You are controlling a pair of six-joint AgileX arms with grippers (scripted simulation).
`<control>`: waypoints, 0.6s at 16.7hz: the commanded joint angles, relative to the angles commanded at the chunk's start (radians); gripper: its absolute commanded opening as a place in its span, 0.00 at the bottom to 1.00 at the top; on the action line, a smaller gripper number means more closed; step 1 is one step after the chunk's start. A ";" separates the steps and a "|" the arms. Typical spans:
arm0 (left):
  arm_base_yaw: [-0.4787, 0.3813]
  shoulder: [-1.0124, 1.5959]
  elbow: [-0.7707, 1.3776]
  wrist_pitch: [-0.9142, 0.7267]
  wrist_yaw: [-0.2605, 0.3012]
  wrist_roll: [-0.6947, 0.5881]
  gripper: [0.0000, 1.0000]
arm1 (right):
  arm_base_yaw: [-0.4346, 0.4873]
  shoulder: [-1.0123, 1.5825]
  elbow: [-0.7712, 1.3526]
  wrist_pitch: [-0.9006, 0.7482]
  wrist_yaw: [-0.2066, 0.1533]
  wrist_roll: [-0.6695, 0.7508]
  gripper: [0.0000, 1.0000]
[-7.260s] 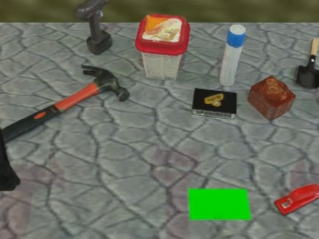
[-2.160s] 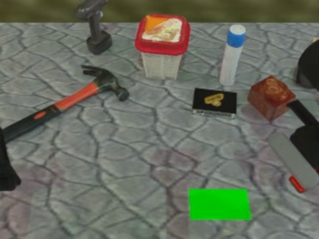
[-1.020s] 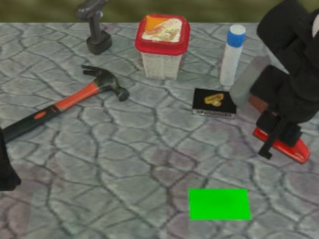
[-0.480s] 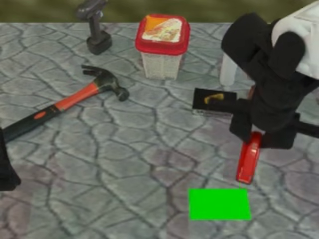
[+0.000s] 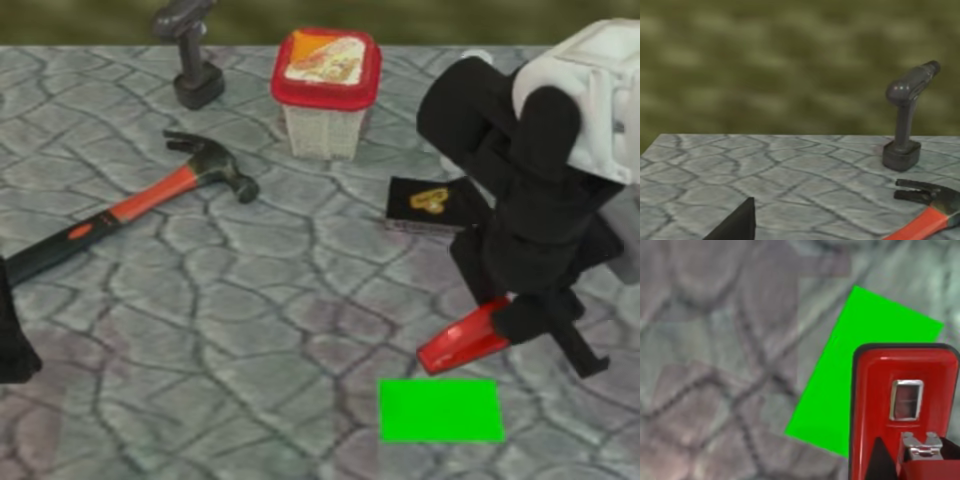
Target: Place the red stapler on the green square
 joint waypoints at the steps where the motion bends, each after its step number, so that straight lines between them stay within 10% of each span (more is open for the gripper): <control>1: 0.000 0.000 0.000 0.000 0.000 0.000 1.00 | 0.004 -0.005 -0.004 -0.005 -0.007 0.084 0.00; 10: 0.000 0.000 0.000 0.000 0.000 0.000 1.00 | 0.019 -0.036 -0.020 -0.025 -0.037 0.412 0.00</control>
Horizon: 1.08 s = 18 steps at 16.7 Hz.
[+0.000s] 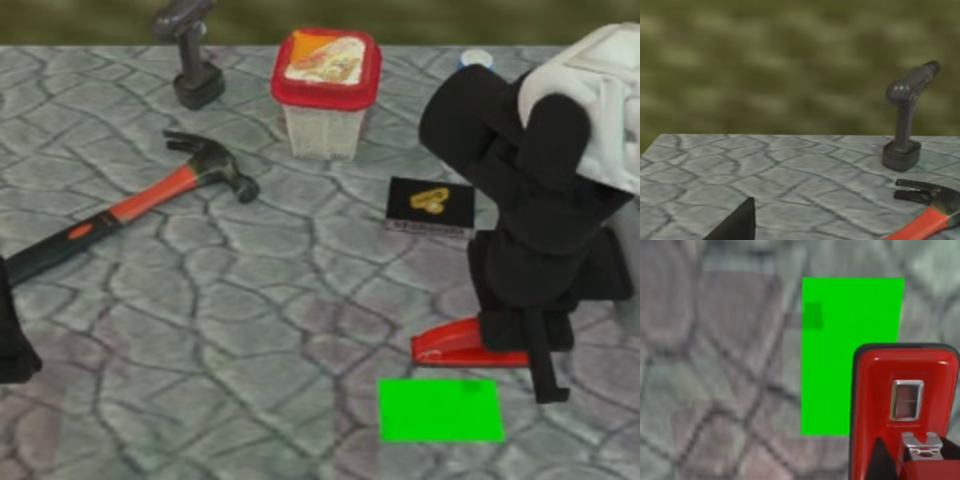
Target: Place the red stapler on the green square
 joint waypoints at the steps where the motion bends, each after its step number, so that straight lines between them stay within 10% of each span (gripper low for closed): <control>1: 0.000 0.000 0.000 0.000 0.000 0.000 1.00 | 0.000 0.000 0.000 0.000 0.000 0.000 0.00; 18: 0.000 0.000 0.000 0.000 0.000 0.000 1.00 | 0.028 0.149 -0.235 0.384 0.001 0.030 0.00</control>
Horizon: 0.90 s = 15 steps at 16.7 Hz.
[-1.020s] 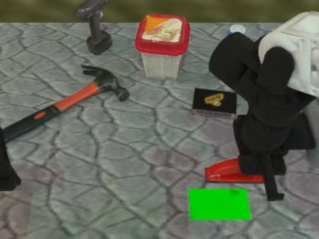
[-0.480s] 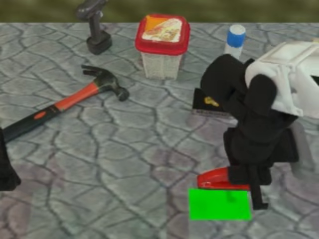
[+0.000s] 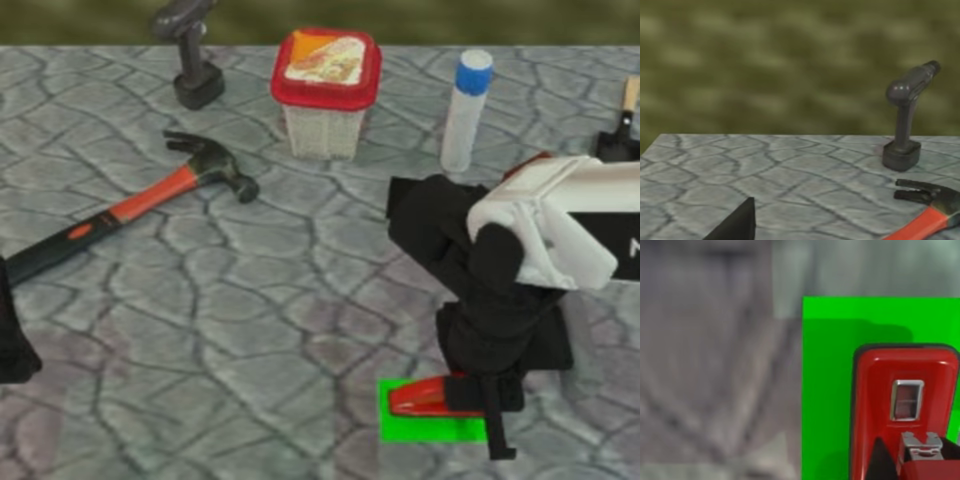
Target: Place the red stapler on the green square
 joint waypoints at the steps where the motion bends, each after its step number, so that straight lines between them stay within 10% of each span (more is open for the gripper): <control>1: 0.000 0.000 0.000 0.000 0.000 0.000 1.00 | 0.000 0.000 0.000 0.000 0.000 0.000 0.00; 15: 0.000 0.000 0.000 0.000 0.000 0.000 1.00 | 0.000 0.000 0.000 0.000 0.000 0.000 1.00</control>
